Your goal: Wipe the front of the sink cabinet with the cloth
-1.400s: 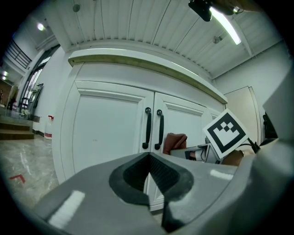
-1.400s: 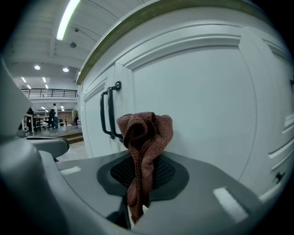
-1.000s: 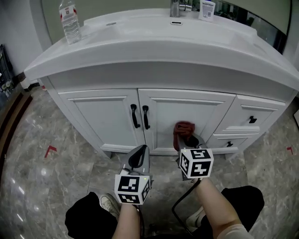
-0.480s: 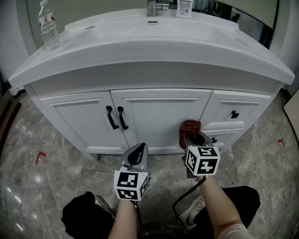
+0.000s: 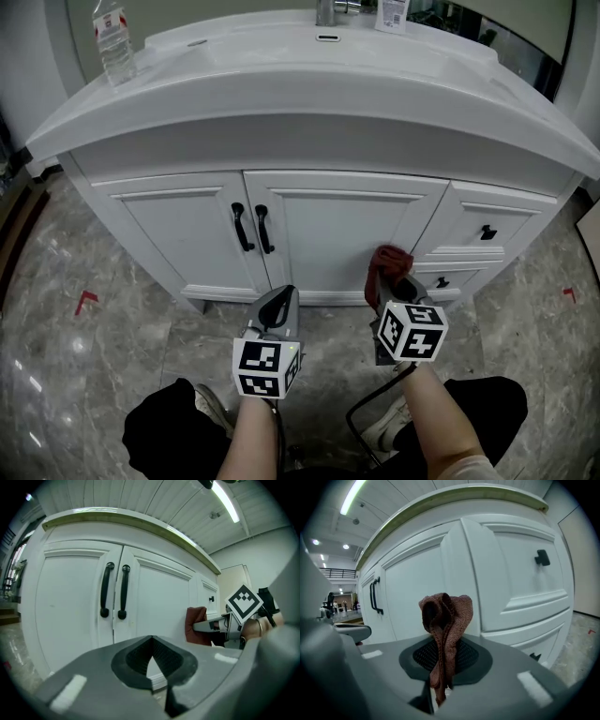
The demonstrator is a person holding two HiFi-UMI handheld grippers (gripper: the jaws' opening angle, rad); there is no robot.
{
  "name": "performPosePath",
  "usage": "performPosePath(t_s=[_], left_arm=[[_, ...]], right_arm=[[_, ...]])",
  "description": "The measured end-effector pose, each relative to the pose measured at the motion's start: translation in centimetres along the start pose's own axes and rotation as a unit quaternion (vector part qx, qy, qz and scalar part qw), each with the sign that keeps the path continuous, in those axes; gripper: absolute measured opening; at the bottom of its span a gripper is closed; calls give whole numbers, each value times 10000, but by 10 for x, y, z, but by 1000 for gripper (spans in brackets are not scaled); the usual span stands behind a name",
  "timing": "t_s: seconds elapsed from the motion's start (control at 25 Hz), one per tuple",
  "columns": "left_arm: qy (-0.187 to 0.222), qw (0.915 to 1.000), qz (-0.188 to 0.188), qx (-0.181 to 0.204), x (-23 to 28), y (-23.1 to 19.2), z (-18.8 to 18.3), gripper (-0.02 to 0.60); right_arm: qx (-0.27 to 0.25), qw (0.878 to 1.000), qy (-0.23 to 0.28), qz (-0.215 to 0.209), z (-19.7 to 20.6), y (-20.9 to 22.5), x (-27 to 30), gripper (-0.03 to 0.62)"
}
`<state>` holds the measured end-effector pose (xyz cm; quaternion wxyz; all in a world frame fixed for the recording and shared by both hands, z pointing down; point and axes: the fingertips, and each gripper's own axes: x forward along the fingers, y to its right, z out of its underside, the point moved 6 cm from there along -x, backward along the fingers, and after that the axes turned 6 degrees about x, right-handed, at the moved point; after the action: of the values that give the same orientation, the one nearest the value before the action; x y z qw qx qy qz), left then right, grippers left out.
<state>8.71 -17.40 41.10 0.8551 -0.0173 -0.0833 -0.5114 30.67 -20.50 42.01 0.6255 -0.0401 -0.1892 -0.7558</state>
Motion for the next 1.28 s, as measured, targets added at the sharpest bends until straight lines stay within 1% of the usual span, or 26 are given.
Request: performPosePath(t_s=[0.24, 0.4, 0.56, 0.64, 0.8, 0.96, 1.08, 1.2, 1.28], left_arm=[[-63, 9989, -427, -153, -27, -43, 10, 0], [-124, 9971, -717, -210, -50, -71, 17, 0], [-123, 9947, -932, -405, -68, -93, 25, 0], [-125, 9942, -978, -441, -73, -100, 27, 0], [-111, 9936, -1011, -490, -76, -107, 29, 0], [-73, 9949, -882, -485, -67, -101, 28, 0], [-82, 9967, -708, -396, -55, -87, 25, 0], [-186, 9979, -571, -235, -44, -72, 25, 0], [-231, 9983, -508, -190, -38, -65, 25, 0]], right_arm=[[-138, 9970, -296, -706, 38, -77, 35, 80], [-322, 9925, -439, -1098, 53, -130, 56, 80], [-330, 9881, -522, -1407, 60, -170, 72, 80], [-357, 9875, -531, -1440, 64, -182, 78, 80], [-425, 9893, -508, -1303, 66, -184, 86, 81], [-459, 9898, -511, -1249, 63, -172, 84, 81], [-530, 9914, -492, -1095, 61, -155, 80, 81], [-406, 9941, -498, -868, 59, -129, 76, 81], [-342, 9950, -498, -801, 56, -113, 73, 81]])
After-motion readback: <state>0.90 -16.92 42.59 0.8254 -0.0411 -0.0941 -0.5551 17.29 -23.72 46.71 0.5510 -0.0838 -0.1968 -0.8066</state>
